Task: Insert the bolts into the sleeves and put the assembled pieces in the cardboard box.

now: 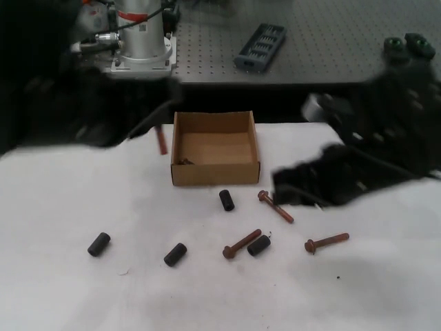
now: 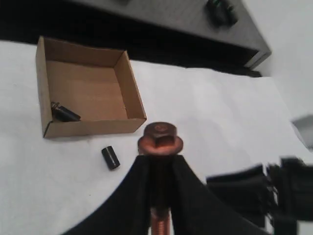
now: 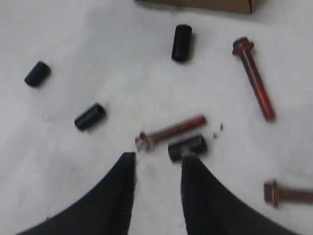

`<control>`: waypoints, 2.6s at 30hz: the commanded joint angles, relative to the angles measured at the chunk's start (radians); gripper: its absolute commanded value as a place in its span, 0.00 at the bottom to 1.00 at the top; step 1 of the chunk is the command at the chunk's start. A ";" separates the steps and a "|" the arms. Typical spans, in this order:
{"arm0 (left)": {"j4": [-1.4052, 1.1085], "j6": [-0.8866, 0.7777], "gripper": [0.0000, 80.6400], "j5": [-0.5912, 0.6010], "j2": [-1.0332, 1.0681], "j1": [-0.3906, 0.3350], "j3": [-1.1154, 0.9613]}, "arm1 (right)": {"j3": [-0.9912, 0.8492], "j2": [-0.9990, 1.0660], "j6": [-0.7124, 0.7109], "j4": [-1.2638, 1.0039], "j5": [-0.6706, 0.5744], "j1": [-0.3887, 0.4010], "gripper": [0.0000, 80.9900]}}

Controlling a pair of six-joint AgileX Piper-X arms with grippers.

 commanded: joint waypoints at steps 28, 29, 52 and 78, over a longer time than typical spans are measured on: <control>-0.443 0.005 0.00 0.132 -0.428 0.016 0.495 | -0.793 0.620 -0.184 0.360 0.318 0.136 0.38; -0.432 0.005 0.00 0.130 -0.450 0.016 0.495 | -0.808 0.630 -0.184 0.375 0.339 0.136 0.38; -0.231 0.027 0.00 0.029 -0.601 0.016 0.495 | -0.809 0.650 -0.269 0.489 0.325 0.140 0.05; -0.889 -0.135 0.00 0.511 0.402 0.016 -0.021 | 0.249 -0.194 -0.273 -0.523 -0.579 -0.090 0.05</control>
